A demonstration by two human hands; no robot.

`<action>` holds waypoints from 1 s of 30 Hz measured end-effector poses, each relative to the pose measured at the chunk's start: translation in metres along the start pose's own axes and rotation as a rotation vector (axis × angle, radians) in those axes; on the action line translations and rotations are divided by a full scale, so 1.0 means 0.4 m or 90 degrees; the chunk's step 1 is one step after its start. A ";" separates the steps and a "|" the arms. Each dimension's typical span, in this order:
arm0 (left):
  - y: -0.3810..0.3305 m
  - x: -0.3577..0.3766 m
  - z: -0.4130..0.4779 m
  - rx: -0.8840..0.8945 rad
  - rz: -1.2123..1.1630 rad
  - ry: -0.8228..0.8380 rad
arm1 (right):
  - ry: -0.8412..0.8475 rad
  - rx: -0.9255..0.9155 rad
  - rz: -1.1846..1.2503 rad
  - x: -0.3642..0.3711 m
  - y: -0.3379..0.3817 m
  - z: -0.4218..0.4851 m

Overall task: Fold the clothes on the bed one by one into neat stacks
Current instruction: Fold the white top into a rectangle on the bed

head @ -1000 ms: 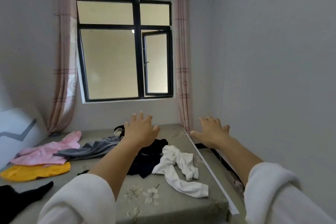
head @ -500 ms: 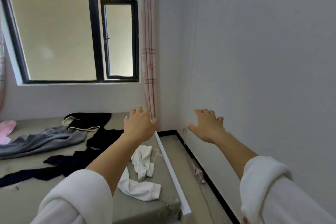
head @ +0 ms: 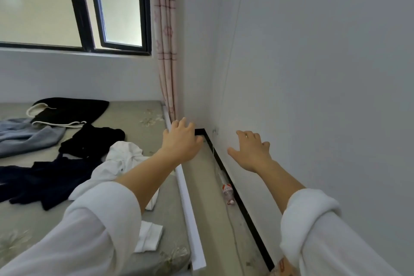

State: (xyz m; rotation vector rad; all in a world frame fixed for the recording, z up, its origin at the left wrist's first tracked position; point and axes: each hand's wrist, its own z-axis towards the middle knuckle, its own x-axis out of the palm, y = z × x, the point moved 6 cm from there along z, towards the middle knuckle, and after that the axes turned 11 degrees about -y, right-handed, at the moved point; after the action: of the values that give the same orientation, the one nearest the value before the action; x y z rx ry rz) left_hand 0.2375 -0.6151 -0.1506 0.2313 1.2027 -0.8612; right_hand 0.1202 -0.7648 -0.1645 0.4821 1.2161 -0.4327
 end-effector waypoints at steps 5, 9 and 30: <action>0.021 0.164 0.203 -0.035 0.010 0.041 | 0.048 -0.011 0.008 0.141 -0.056 0.220; 0.053 0.298 0.325 -0.071 0.023 0.074 | 0.103 -0.032 0.023 0.244 -0.085 0.377; 0.413 0.824 0.456 -0.673 0.017 0.165 | 0.437 -0.377 0.046 0.889 0.107 0.988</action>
State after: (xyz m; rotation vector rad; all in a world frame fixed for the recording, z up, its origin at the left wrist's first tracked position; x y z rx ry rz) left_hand 0.5137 -0.7616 -0.4179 -0.5136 1.7343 -0.0873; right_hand 0.5548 -0.9746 -0.3918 0.1511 1.8939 0.1911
